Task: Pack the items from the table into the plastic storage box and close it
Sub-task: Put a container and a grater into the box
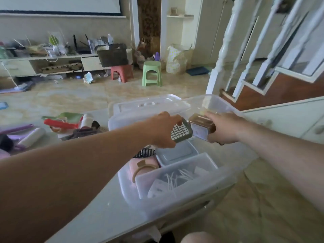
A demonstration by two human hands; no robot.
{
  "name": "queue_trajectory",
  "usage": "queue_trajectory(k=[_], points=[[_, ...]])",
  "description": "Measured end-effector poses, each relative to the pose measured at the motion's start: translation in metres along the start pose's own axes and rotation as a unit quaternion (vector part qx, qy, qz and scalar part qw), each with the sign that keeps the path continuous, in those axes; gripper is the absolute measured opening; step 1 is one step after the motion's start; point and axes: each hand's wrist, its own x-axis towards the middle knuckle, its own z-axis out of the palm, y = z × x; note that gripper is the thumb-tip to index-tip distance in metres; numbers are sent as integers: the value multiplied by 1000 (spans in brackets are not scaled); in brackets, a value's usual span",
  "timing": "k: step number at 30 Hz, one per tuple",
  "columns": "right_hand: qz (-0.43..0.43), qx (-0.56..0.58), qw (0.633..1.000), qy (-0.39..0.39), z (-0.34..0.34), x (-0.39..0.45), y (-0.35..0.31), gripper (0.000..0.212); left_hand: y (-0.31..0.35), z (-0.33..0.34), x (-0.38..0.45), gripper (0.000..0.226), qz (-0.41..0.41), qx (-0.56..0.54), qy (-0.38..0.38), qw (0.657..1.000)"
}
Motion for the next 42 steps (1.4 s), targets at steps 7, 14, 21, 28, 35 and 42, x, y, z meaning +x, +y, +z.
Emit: queue_trajectory(k=[7, 14, 21, 28, 35, 42], points=[[39, -168, 971, -168, 8, 45, -11, 49, 32, 31, 67, 71, 29, 11, -62, 998], [39, -228, 926, -299, 11, 61, 4, 42, 49, 58, 96, 58, 47, 40, -78, 995], [36, -222, 908, -352, 32, 58, 15, 87, 66, 77, 110, 55, 53, 26, -58, 997], [22, -110, 983, -143, 28, 62, 26, 48, 68, 91, 123, 51, 63, 25, -30, 997], [11, -108, 972, -209, 55, 69, 22, 28, 76, 113, 130, 27, 100, 20, -63, 993], [7, -88, 972, -220, 54, 76, 28, 26, 73, 122, 140, 42, 97, 30, -112, 989]])
